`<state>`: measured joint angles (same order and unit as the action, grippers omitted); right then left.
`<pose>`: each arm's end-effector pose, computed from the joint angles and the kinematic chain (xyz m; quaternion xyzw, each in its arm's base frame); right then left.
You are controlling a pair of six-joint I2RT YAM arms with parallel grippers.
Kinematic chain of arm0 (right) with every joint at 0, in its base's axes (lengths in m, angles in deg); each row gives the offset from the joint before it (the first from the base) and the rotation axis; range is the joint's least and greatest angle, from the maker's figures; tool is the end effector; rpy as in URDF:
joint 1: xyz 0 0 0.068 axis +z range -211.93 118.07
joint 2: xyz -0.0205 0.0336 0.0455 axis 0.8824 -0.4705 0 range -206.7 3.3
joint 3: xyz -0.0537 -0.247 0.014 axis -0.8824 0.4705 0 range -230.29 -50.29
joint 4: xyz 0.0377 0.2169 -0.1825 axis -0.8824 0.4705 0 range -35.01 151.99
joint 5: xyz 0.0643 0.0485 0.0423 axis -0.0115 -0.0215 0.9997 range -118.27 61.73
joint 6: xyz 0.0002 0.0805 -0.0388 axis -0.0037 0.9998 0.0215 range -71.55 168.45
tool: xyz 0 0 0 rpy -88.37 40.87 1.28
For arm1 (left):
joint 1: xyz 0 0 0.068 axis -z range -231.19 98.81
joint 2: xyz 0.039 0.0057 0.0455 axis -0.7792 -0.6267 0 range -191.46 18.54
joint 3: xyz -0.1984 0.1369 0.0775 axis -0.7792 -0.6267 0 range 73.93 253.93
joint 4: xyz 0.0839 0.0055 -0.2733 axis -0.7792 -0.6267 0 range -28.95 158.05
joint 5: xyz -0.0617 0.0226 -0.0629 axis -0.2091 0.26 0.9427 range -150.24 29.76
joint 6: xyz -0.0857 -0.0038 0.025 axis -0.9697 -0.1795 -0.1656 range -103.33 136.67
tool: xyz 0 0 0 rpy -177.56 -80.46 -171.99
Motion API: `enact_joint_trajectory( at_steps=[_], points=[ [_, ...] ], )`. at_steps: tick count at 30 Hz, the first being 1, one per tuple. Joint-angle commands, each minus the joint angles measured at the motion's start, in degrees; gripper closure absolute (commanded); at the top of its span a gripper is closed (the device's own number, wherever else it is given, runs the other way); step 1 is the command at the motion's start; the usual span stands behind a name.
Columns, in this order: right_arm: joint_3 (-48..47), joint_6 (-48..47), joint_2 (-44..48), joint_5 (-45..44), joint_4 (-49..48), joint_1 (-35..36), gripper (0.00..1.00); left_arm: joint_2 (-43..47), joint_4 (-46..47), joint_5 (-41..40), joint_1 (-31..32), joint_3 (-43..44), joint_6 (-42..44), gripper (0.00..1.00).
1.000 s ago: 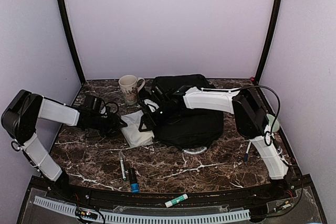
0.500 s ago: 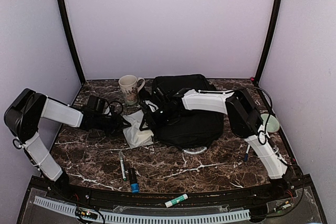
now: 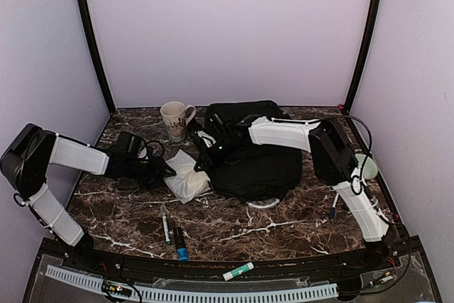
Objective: Pack the student bag
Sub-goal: Adjust the stationery at the center of the board.
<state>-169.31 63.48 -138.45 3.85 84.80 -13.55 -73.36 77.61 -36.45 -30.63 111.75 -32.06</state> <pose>0.3473 0.4546 0.1026 -0.3463 0.8463 0.3851 0.1248 0.3075 -0.1496 0.0698 -0.1423 0.8947 -0.3715 0.2032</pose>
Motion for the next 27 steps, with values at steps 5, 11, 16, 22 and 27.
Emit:
enact_joint_trajectory(
  at_steps=[5, 11, 16, 22, 27],
  points=[
    [2.5, -11.8, 13.3, -5.0, 1.5, 2.7, 1.0, 17.7, -23.2, -11.1, 0.5, 1.2, 6.9, 0.33],
    [7.3, -27.4, 21.0, -7.7, 6.5, 4.8, 1.0, 24.7, -30.6, -16.1, 0.5, 5.3, 10.8, 0.32],
    [15.4, -38.3, 27.9, -10.4, 10.5, 6.4, 1.0, 24.7, -29.4, -15.8, 0.5, 5.2, 11.6, 0.32],
    [27.1, -50.9, 36.6, -13.7, 16.3, 8.2, 1.0, 21.6, -25.9, -13.8, 0.5, 4.4, 11.0, 0.32],
    [35.8, -54.4, 42.4, -19.8, 15.1, 8.8, 1.0, 18.5, -23.3, -11.9, 0.5, 4.7, 10.7, 0.33]
  ],
)
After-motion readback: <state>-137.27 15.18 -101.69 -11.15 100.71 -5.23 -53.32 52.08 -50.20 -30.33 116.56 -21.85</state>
